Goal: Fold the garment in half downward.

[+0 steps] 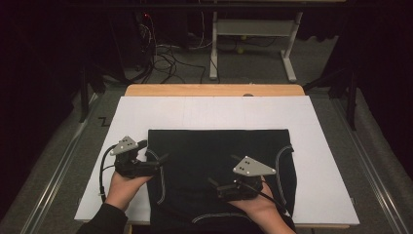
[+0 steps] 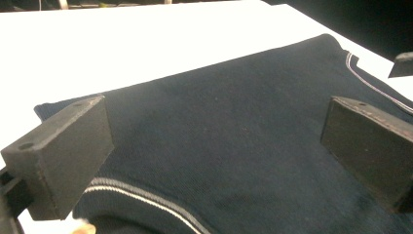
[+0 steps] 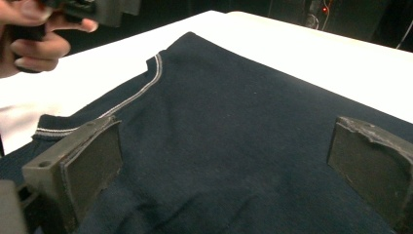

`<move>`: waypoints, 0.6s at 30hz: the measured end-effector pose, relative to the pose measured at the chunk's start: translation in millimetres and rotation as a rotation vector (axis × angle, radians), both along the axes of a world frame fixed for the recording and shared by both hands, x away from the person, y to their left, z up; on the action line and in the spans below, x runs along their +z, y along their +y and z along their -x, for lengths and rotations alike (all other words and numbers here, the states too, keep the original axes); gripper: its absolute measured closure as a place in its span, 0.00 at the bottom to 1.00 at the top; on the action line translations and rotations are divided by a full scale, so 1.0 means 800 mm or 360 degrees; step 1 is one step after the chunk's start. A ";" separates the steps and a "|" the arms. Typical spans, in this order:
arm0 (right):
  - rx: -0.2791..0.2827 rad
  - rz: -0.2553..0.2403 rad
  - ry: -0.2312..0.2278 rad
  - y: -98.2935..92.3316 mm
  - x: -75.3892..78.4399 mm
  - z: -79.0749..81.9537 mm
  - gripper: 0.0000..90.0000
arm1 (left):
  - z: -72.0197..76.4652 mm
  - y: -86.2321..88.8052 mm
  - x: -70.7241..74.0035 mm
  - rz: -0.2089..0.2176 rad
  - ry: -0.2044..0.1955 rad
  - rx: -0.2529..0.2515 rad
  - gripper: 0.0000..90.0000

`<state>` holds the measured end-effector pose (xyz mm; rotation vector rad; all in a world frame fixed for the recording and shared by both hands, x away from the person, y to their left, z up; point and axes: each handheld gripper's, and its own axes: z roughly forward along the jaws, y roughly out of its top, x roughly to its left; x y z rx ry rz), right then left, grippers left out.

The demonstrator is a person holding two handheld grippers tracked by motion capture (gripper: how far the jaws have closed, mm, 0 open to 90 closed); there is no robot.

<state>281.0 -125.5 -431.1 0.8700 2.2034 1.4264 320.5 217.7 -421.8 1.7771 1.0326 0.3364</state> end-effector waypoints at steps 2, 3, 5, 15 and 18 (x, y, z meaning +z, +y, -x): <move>0.0012 0.0002 0.0000 0.005 0.000 0.001 0.00 | -0.005 0.002 0.000 0.0004 0.0004 0.0015 0.00; 0.0020 -0.0001 0.0005 0.007 0.000 0.001 0.00 | -0.008 0.004 0.000 0.0005 0.0000 0.0019 0.00; 0.0035 -0.0003 0.0010 0.012 -0.001 0.002 0.00 | -0.012 0.005 -0.001 -0.0007 0.0007 0.0025 0.00; 0.0099 0.0019 0.0054 0.031 -0.009 0.009 0.00 | -0.044 0.023 0.003 -0.0023 0.0042 0.0066 0.00; 0.0123 0.0031 0.0046 0.037 -0.012 0.012 0.00 | -0.051 0.027 0.003 -0.0026 0.0024 0.0086 0.00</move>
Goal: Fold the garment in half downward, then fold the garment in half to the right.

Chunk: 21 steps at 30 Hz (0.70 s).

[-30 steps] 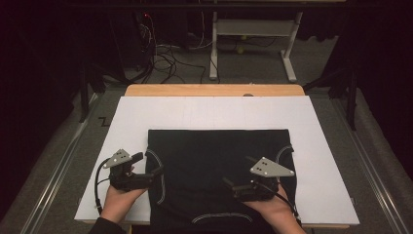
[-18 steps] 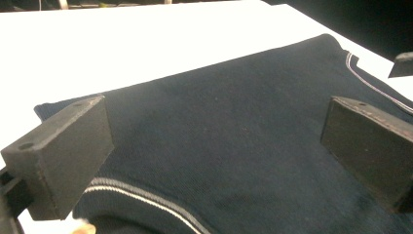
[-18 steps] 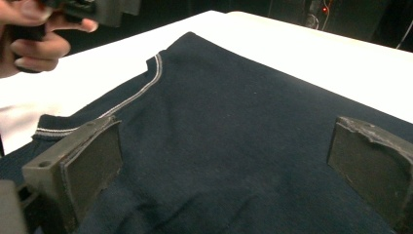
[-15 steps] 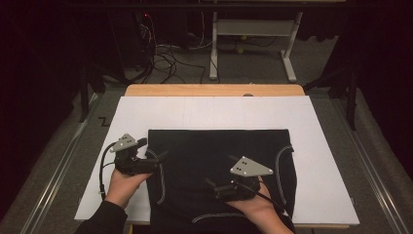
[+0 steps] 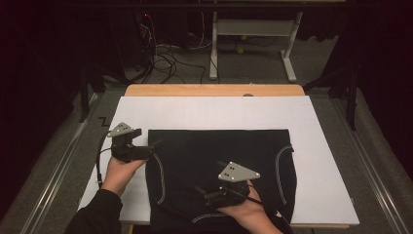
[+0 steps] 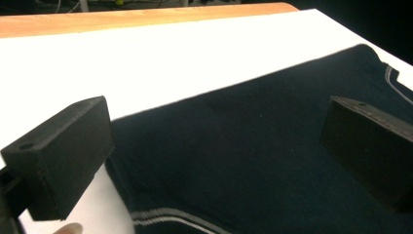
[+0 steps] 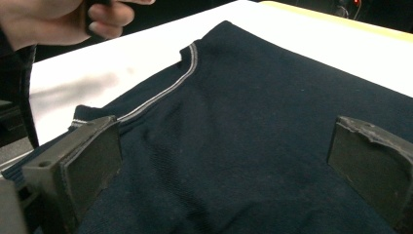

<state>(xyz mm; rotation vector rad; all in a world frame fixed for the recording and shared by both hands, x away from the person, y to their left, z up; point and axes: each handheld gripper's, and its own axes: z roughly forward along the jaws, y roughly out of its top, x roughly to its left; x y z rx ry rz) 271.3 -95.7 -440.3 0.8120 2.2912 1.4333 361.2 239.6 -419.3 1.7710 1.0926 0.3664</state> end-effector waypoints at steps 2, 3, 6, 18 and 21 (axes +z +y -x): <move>0.0017 0.0013 0.0010 0.004 -0.003 0.001 0.00 | -0.002 0.002 -0.002 0.0014 -0.0005 -0.0003 0.00; 0.0021 0.0026 0.0010 0.005 -0.005 0.002 0.00 | -0.003 0.003 -0.004 0.0013 -0.0001 -0.0012 0.00; 0.0033 0.0044 0.0030 0.009 -0.009 0.000 0.00 | -0.002 0.005 -0.008 -0.0002 -0.0019 -0.0001 0.00; 0.0058 0.0031 0.0030 0.016 -0.011 0.002 0.00 | -0.016 0.011 -0.008 -0.0037 0.0023 0.0048 0.00; 0.0076 0.0037 0.0039 0.019 -0.011 0.004 0.00 | -0.028 0.011 -0.004 -0.0092 0.0065 0.0067 0.00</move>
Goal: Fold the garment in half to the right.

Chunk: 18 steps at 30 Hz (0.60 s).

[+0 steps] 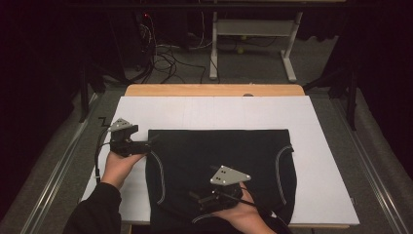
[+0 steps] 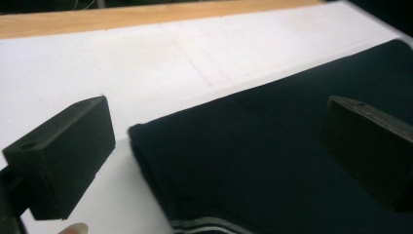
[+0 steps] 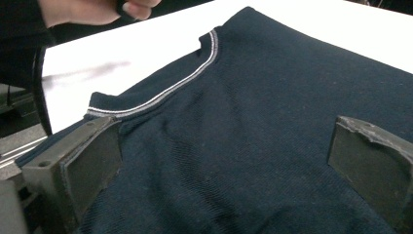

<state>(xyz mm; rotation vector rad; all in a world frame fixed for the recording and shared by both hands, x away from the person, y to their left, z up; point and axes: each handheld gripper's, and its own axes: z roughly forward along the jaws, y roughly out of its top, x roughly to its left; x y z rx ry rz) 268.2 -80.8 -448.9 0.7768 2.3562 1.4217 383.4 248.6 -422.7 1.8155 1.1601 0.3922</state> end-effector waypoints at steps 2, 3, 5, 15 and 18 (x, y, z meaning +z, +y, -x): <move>0.0007 -0.0003 -0.0013 0.002 0.002 0.002 0.00 | -0.006 0.003 0.003 0.0004 0.0022 0.0023 0.00; 0.0009 -0.0013 -0.0018 0.002 0.003 0.003 0.00 | -0.009 0.006 0.004 0.0018 0.0030 0.0035 0.00; 0.0015 -0.0026 -0.0024 0.004 0.005 0.004 0.00 | -0.014 0.009 0.004 0.0015 0.0030 0.0067 0.00; 0.0025 0.0014 0.0008 0.011 -0.007 0.010 0.00 | -0.055 0.006 -0.045 -0.0025 0.0325 0.0153 0.20; 0.0032 0.0021 0.0009 0.015 -0.005 0.013 0.00 | -0.065 -0.002 -0.055 -0.0009 0.0350 0.0171 0.20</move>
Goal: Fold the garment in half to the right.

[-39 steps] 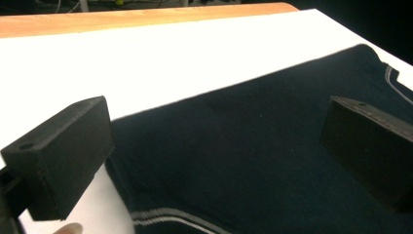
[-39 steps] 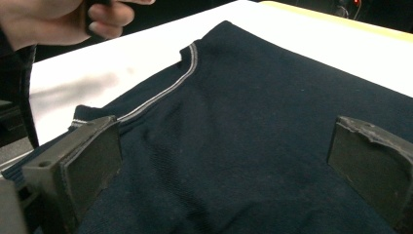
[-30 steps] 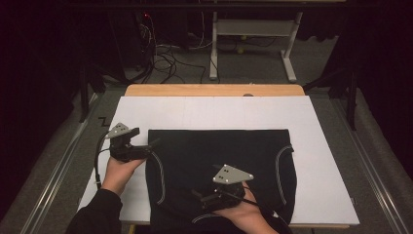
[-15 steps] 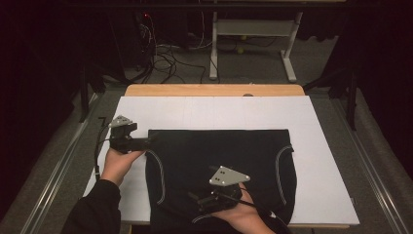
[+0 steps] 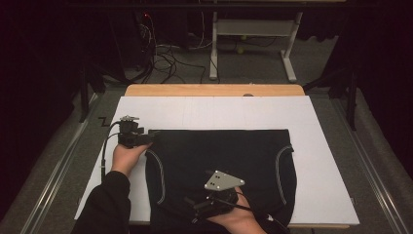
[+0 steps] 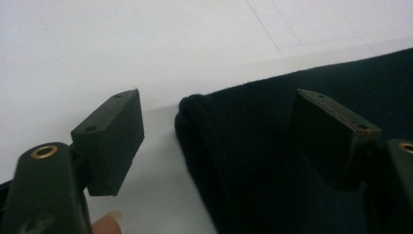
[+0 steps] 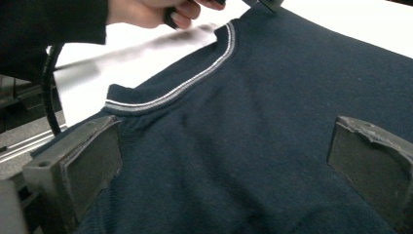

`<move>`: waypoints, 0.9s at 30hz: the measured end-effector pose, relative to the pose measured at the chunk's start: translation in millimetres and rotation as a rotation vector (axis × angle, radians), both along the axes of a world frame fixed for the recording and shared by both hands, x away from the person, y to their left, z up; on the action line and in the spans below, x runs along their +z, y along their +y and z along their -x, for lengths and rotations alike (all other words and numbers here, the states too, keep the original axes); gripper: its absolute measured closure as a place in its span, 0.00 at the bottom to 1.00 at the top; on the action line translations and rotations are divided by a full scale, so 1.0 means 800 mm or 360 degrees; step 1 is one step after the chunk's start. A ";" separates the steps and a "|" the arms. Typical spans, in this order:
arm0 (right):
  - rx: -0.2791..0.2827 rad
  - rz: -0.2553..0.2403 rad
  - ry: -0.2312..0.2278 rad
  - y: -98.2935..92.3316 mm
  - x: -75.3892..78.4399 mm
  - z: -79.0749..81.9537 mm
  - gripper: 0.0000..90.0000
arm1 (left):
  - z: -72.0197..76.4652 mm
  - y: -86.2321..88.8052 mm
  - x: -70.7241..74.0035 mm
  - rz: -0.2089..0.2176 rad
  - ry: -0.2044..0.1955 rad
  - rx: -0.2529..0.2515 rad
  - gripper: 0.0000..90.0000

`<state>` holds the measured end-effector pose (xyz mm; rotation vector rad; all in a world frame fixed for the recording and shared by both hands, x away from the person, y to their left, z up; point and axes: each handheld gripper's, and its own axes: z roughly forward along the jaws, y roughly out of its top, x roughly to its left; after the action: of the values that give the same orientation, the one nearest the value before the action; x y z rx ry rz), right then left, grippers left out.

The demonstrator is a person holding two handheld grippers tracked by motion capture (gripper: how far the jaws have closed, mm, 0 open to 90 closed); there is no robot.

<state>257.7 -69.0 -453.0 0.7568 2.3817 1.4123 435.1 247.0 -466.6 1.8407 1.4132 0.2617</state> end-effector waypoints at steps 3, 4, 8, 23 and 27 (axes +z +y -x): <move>0.0016 0.0008 -0.0007 0.006 0.001 0.003 0.00 | -0.007 -0.003 -0.013 -0.0007 0.0073 -0.0013 0.29; 0.0021 0.0007 -0.0003 0.007 0.001 0.004 0.00 | -0.005 -0.006 -0.014 -0.0042 0.0045 -0.0006 0.29; 0.0047 0.0084 -0.0036 0.018 -0.006 0.011 0.00 | -0.001 -0.019 -0.016 -0.0188 -0.0014 -0.0012 0.45; 0.0123 0.0133 0.0118 0.081 -0.018 0.037 0.05 | 0.022 -0.011 -0.020 -0.0038 -0.0151 -0.0081 0.81; 0.0161 0.0177 0.0182 0.104 -0.028 0.044 0.08 | 0.026 -0.012 -0.020 -0.0044 -0.0179 -0.0091 0.81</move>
<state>222.6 14.6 -475.7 0.7153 2.5953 1.2932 414.2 237.0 -482.9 1.8559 1.2841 0.3519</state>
